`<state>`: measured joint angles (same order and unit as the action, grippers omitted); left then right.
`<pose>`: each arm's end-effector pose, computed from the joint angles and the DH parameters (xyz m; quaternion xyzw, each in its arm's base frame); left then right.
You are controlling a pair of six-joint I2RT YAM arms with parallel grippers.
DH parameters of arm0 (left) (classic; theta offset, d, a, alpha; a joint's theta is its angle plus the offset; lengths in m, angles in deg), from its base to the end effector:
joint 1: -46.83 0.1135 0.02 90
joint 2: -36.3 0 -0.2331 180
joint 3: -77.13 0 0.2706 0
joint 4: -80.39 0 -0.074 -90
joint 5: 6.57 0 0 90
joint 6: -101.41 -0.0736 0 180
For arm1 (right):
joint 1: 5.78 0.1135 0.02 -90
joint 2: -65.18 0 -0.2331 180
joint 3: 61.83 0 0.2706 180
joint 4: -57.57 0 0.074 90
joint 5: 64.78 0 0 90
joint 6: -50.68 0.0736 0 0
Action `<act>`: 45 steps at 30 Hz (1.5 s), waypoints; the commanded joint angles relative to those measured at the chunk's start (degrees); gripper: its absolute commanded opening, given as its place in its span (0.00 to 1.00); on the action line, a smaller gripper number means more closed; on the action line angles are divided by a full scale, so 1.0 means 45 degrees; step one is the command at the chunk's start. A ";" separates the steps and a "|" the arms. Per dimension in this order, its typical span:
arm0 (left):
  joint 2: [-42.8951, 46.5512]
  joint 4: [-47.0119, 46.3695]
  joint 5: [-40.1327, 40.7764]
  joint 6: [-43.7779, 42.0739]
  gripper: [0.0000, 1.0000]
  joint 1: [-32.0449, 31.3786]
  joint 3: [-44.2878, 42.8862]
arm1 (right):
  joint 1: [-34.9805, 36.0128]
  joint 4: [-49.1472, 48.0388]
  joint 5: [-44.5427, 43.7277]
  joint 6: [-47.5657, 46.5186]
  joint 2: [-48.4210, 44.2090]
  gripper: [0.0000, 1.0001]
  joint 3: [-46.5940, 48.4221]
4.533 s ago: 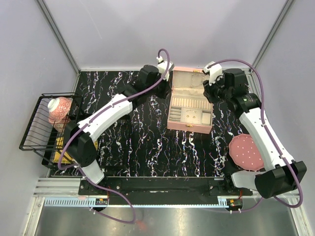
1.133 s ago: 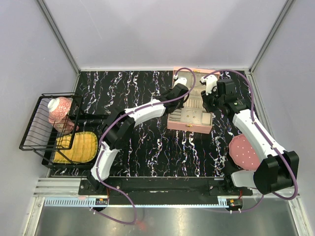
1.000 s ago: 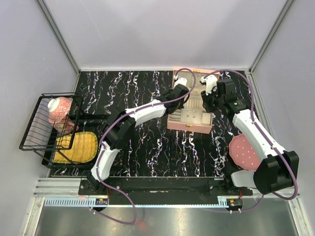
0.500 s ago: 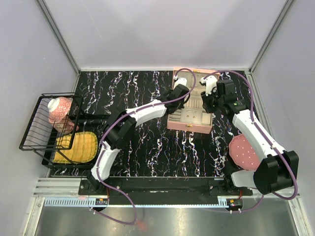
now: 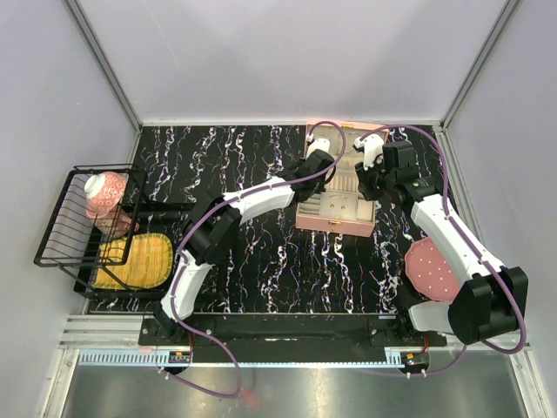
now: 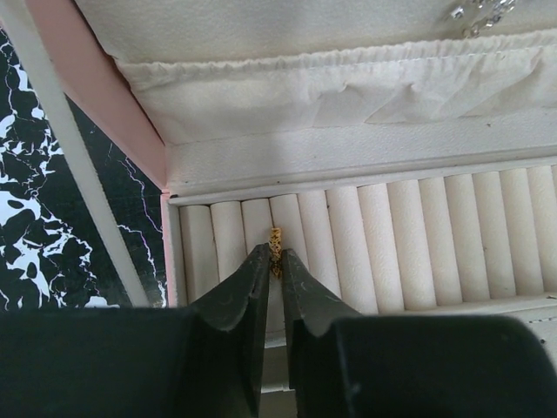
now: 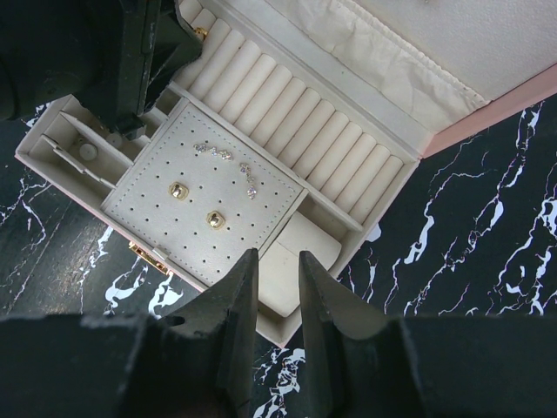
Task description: Organize the mixed jewelry
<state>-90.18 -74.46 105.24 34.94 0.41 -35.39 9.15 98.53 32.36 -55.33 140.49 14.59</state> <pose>0.3863 -0.3663 0.1459 0.0963 0.8852 -0.1019 0.4436 0.3303 0.0975 0.2500 -0.2666 0.8642 0.0524 0.4235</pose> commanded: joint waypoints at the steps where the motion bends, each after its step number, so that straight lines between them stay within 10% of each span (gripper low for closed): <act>1: 0.0019 0.0618 -0.0548 -0.0033 0.17 -0.0077 0.0261 | -0.0039 -0.0414 0.0250 0.0121 -0.0055 0.31 0.0004; 45: 0.0547 0.0657 -0.0997 -0.0854 0.37 0.0216 -0.1067 | -0.0019 -0.0355 0.0504 0.0120 0.0003 0.32 0.0004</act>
<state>-89.43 -70.11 101.63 31.35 0.90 -37.33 9.15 98.53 33.89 -54.93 140.49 14.59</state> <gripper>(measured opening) 0.367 0.317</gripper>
